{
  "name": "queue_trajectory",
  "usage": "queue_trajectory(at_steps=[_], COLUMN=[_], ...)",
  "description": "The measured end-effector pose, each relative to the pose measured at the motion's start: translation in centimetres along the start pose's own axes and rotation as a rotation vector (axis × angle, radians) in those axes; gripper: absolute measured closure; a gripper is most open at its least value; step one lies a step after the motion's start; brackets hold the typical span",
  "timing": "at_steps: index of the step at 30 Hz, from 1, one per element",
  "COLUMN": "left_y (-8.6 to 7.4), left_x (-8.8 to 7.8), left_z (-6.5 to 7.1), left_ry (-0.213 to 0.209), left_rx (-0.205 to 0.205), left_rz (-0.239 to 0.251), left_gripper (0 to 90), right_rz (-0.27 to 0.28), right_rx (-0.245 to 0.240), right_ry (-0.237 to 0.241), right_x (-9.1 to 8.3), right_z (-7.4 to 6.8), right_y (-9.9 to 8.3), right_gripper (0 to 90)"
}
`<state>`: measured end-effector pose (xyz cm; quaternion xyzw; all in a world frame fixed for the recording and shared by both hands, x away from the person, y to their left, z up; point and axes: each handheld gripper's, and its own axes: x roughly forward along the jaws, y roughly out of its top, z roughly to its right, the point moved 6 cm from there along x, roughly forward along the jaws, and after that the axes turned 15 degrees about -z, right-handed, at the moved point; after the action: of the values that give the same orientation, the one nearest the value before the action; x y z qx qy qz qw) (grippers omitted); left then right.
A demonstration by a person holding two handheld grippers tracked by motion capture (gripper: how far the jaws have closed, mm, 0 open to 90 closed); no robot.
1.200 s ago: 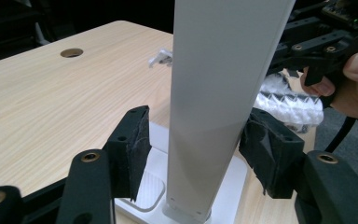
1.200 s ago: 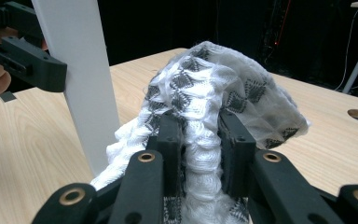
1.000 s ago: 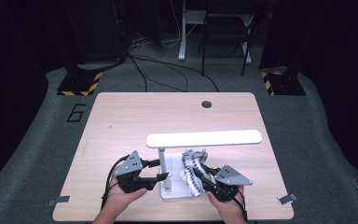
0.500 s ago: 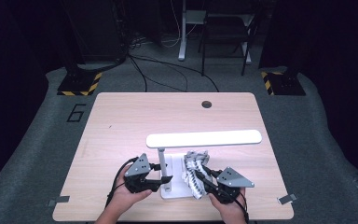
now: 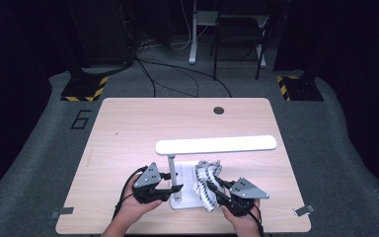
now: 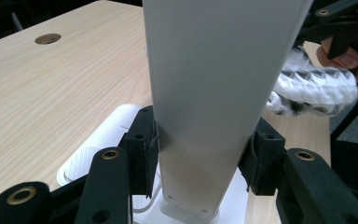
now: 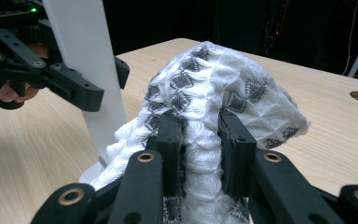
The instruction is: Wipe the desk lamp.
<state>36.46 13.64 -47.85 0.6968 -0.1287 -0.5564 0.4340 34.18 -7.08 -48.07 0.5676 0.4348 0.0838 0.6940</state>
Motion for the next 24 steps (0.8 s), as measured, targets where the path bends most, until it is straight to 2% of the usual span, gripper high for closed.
queue_trajectory(at_steps=[1,3,10,14,19,23,24], left_y=[0.1,0.2,0.9,1.3,1.9,2.1,2.2], left_x=[0.2,0.3,0.9,1.4,2.0,2.3,2.4], left_z=[-0.1,-0.4,-1.4,-2.1,-3.4,-4.1,-4.4], left_ry=[0.004,0.003,0.003,-0.002,0.0,0.002,0.013], left_rx=[-0.01,-0.001,-0.009,-0.029,-0.032,-0.035,-0.031], left_rz=[0.012,0.003,0.006,0.009,-0.007,0.001,0.007], left_gripper=[53.5,53.5,53.5,53.6,53.6,53.5,53.6], right_rz=[-0.004,-0.006,-0.011,-0.014,-0.017,-0.014,-0.014], right_rx=[-0.001,-0.003,0.003,-0.001,0.005,-0.007,-0.006], right_ry=[-0.001,0.0,0.001,0.007,0.011,0.004,0.005], right_x=[0.0,0.1,0.2,0.3,0.4,0.6,0.6], right_z=[0.0,0.0,0.0,0.0,-0.1,-0.1,-0.1], right_y=[0.0,-0.1,-0.1,-0.2,-0.2,-0.2,-0.3], right_gripper=[72.3,72.3,72.3,72.3,72.3,72.3,72.3])
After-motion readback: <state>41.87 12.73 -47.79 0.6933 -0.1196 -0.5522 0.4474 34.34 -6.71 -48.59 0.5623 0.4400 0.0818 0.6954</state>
